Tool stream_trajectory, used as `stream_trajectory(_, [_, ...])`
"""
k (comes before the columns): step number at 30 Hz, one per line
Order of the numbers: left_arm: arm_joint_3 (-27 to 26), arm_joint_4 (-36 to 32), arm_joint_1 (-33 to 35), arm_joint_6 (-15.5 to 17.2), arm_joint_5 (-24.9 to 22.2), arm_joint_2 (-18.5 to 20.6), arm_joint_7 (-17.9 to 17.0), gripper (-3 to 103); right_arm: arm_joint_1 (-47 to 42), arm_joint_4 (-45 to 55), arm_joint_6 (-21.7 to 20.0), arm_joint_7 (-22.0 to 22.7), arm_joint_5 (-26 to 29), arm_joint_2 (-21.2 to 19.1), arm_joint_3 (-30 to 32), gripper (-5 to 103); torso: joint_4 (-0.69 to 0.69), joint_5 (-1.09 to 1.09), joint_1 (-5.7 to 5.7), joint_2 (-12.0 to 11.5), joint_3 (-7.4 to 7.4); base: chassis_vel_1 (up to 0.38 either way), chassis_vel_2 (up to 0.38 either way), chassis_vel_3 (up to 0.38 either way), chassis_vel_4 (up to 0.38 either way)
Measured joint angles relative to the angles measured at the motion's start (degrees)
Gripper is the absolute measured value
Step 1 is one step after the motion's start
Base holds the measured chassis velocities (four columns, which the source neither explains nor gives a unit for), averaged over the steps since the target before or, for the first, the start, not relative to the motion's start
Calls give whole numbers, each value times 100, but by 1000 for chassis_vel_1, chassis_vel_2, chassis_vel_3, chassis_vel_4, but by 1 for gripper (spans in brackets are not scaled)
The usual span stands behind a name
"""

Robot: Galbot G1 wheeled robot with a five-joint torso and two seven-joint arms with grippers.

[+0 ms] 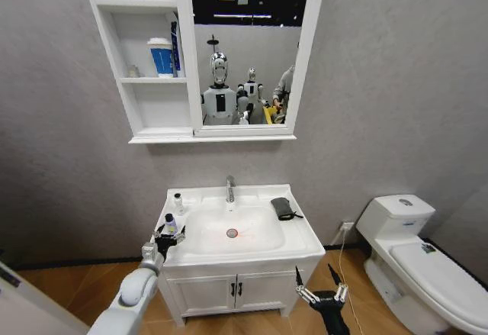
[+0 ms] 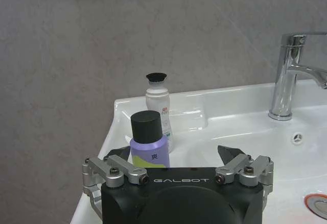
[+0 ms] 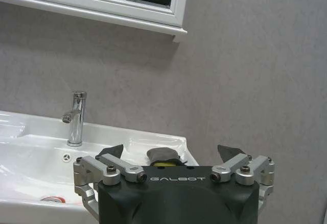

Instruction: Move facial cleanser and shampoo from washbasin to cabinet, then wipe washbasin with towel.

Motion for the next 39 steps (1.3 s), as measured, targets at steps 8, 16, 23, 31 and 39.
stream_trajectory(8, [-32, 373, -318, -153, 202, -342, -217, 97, 45, -22, -81, -10, 128, -9, -33, 100, 0, 1, 0, 0, 0, 0, 0, 0, 0])
stream_trajectory(16, [-77, 842, -687, -183, 215, -594, -558, 95, 29, -26, -107, -13, 292, 19, 28, 100, 0, 0, 0, 0, 0, 0, 0, 0, 0])
stream_trajectory(23, [-162, 1009, -755, -171, 136, -610, -612, 70, 30, 3, -143, 1, 336, 61, 60, 100, 0, 0, 0, 0, 0, 0, 0, 0, 0])
stream_trajectory(31, [-168, 746, -680, -86, -30, -462, -580, 43, 24, 47, -172, 31, 343, 83, 52, 100, 0, -1, 0, 0, 0, 0, 0, 0, 0])
stream_trajectory(39, [-207, -487, -477, 317, -533, 327, -730, 43, 57, 62, -184, 42, 346, 92, 31, 100, 1, -1, -1, 0, 0, 0, 0, 0, 0])
